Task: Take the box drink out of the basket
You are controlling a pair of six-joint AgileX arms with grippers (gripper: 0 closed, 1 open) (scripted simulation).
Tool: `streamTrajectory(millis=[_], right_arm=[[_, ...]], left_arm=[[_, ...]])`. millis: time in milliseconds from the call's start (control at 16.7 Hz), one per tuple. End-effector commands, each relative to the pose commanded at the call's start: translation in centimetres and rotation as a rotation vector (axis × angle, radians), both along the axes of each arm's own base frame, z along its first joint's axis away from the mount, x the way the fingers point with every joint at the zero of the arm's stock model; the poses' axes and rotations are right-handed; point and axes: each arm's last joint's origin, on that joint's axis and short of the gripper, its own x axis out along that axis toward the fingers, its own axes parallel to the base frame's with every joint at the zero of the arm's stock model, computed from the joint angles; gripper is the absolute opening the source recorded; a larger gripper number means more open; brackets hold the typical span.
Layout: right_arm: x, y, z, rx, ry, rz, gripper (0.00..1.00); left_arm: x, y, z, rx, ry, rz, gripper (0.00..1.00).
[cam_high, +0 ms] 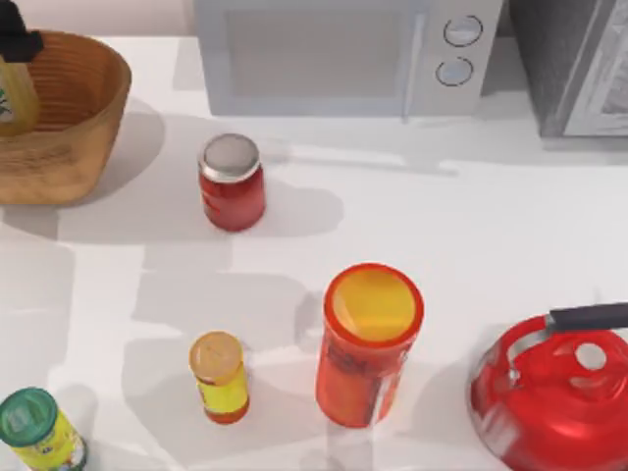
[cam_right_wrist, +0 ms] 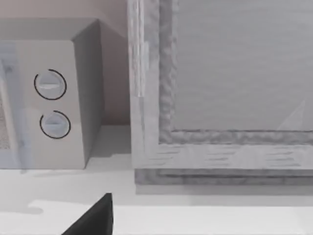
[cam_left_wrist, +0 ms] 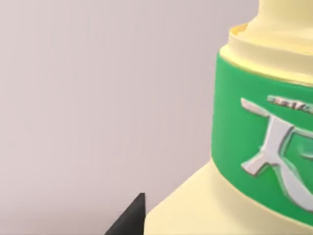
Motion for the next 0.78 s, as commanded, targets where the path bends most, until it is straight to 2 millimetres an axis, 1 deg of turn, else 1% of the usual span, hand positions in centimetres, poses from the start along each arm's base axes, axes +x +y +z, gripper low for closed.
streamTrajectory(millis=[240,420,600,780], right_arm=[[0.0,0.0,0.0,0.0,0.0,0.0,1.0],[0.0,0.0,0.0,0.0,0.0,0.0,1.0],[0.0,0.0,0.0,0.0,0.0,0.0,1.0],[0.0,0.0,0.0,0.0,0.0,0.0,1.0]], left_arm=[[-0.1,0.0,4.9,0.004,-0.008,0.0,0.0],[-0.6,-0.1,7.8,0.005,-0.007,-0.001,0.0],[-1.0,-0.1,9.3,0.004,-0.005,-0.001,0.0],[-1.0,-0.1,9.4,0.004,-0.005,-0.001,0.0]])
